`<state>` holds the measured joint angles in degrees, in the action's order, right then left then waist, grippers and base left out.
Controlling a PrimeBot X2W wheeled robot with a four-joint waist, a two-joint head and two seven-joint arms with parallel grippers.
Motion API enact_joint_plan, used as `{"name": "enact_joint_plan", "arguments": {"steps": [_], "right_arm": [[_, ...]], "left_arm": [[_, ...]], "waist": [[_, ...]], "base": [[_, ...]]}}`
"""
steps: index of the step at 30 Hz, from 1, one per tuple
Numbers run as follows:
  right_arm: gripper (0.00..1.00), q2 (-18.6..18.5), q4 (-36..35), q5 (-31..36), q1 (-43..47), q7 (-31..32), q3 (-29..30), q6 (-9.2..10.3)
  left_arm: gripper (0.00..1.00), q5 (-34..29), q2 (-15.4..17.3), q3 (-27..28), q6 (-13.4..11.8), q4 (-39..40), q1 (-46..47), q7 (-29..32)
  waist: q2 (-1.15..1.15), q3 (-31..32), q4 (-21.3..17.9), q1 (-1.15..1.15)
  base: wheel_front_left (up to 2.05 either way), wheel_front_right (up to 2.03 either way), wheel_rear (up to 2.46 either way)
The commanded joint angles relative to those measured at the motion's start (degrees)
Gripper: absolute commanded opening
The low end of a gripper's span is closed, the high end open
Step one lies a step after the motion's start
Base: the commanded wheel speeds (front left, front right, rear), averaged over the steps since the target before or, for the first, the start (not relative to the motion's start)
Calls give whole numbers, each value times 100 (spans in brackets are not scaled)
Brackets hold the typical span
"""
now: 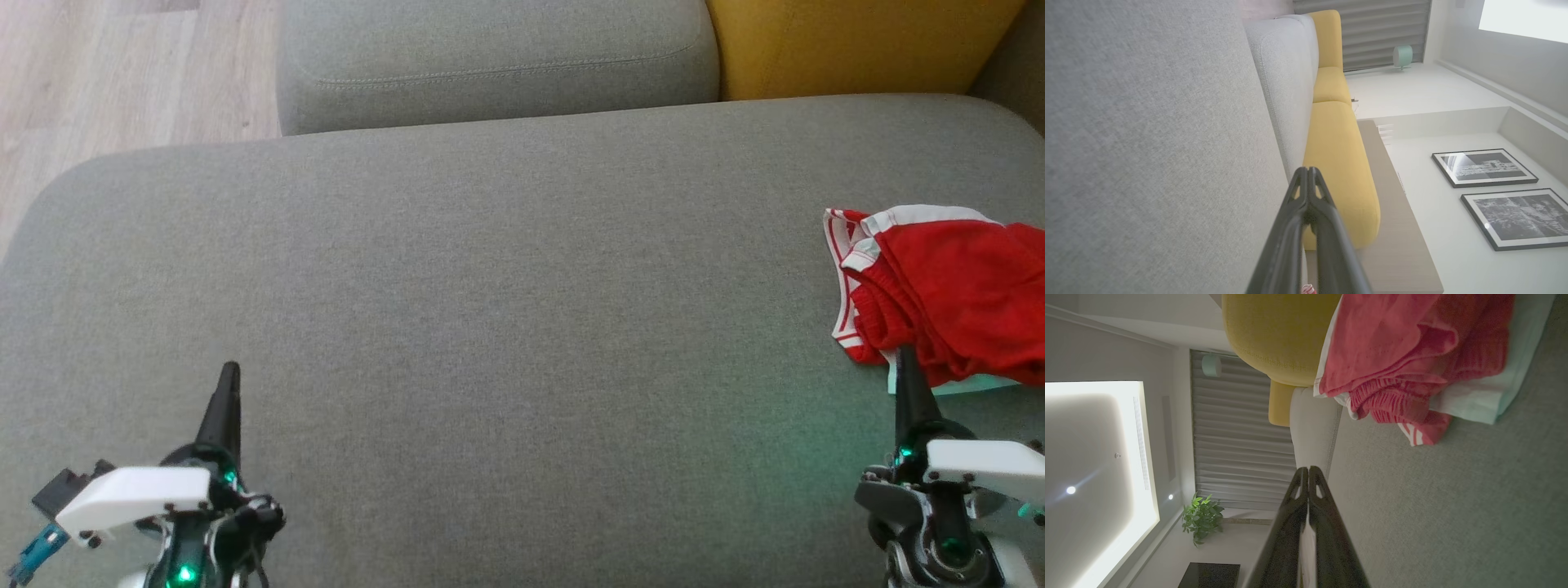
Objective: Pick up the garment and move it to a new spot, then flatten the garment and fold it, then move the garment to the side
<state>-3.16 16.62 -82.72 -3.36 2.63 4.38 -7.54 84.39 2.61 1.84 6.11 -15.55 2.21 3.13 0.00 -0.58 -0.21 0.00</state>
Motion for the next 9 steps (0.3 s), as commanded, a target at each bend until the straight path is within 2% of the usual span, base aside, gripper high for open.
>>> {"name": "enact_joint_plan", "arguments": {"steps": [1,9], "right_arm": [[0,-92,-240,-215,-266,53,-64,5],[0,-88,-258,-756,-267,183,12,5]], "left_arm": [[0,159,72,231,51,155,349,74],[0,579,72,343,105,153,376,209]], "waist": [[0,4,3,0],[0,27,14,0]], "base": [[0,0,0],[0,0,0]]}}
